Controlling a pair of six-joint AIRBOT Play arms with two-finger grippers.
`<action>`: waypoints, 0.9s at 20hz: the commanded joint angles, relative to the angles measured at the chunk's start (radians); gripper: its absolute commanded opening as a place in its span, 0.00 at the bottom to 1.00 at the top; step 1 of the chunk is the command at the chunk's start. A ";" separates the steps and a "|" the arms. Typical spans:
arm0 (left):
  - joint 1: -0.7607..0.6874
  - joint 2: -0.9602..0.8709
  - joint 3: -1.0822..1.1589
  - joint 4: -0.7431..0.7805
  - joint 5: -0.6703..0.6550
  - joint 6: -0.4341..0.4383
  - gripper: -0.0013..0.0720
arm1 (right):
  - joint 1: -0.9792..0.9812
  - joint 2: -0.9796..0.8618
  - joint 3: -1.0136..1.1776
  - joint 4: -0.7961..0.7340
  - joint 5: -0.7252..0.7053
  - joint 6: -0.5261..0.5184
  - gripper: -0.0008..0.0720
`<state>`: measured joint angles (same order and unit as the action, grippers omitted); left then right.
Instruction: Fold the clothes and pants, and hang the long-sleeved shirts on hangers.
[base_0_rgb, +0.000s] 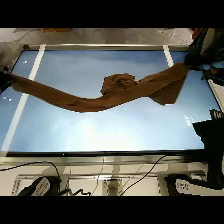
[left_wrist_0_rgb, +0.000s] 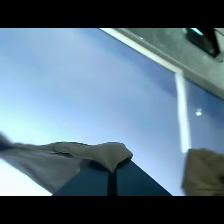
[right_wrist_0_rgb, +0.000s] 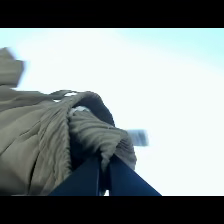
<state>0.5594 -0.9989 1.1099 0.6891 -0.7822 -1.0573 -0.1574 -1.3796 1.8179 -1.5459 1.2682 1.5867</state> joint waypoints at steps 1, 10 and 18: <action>0.034 -0.002 0.024 0.257 -0.083 0.015 0.03 | -0.202 0.018 -0.035 0.087 0.143 -0.061 0.04; 0.034 -0.047 -0.071 0.770 -0.191 0.026 0.03 | -0.435 0.108 -0.475 0.154 0.323 -0.097 0.04; 0.035 -0.065 -0.246 1.086 -0.204 0.057 0.03 | -0.434 0.183 -0.686 0.070 0.504 -0.161 0.04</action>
<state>0.5930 -1.0576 0.9012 1.6497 -0.9710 -1.0054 -0.5884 -1.2194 1.1770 -1.4403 1.6909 1.4494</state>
